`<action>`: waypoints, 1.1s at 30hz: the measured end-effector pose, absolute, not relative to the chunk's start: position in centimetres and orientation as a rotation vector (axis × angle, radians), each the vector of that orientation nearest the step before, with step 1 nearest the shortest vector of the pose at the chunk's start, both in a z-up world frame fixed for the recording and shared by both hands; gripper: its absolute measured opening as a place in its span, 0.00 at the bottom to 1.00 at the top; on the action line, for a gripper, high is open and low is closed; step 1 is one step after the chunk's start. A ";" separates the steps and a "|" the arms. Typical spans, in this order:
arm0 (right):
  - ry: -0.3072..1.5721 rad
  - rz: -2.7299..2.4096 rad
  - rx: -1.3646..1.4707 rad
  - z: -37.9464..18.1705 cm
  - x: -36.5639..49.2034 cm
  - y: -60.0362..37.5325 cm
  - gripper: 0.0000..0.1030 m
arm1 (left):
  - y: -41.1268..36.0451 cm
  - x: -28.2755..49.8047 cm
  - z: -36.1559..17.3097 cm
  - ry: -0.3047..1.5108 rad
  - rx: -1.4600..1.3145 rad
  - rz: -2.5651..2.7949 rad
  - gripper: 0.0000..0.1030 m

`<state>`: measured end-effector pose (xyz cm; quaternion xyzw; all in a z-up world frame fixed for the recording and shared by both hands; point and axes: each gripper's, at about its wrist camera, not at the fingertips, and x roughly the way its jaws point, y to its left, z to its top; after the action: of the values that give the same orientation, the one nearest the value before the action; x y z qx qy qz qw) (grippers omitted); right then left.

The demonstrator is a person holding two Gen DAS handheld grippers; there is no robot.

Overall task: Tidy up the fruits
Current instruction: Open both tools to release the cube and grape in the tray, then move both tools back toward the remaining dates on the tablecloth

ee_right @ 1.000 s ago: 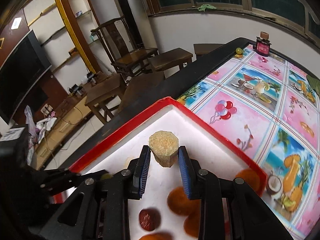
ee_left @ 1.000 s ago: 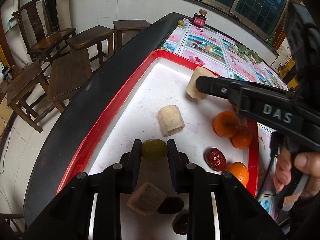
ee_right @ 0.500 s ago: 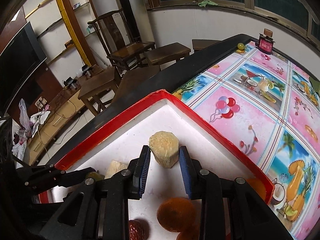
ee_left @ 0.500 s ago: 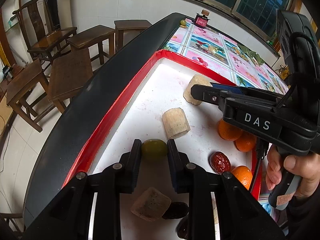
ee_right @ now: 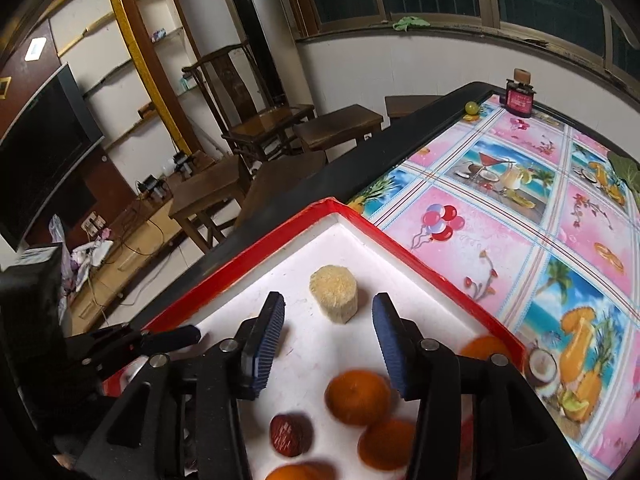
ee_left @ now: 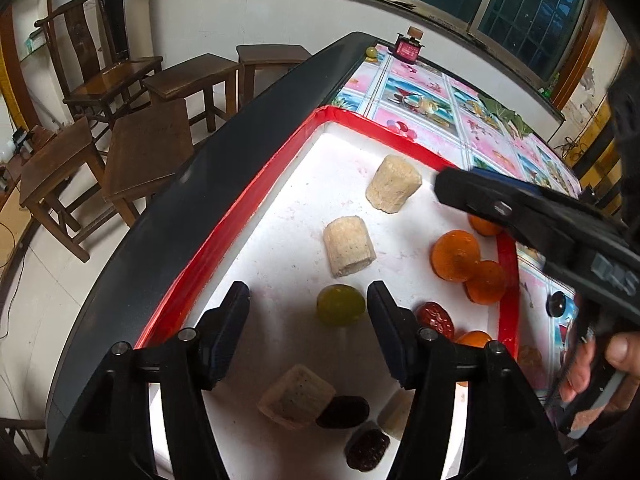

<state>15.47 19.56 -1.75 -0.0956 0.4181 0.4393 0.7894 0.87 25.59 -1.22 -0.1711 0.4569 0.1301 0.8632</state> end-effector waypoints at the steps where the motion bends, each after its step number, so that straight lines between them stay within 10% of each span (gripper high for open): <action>1: 0.896 0.957 -0.196 -1.4 15.0 19.0 0.51 | 25.5 0.8 -1.2 0.959 -0.356 0.273 0.59; 9: 0.857 1.000 -0.123 0.8 11.2 13.0 0.75 | 24.1 0.2 -0.4 0.947 -0.350 0.259 0.61; 33: 0.892 0.851 -0.058 0.4 3.9 -3.4 0.85 | 15.8 -0.8 2.0 0.964 -0.289 0.138 0.73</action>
<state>3.90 -3.35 0.38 -0.0271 0.4180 0.3989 0.8157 -0.80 15.81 2.01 -0.1383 0.4614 0.0662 0.8738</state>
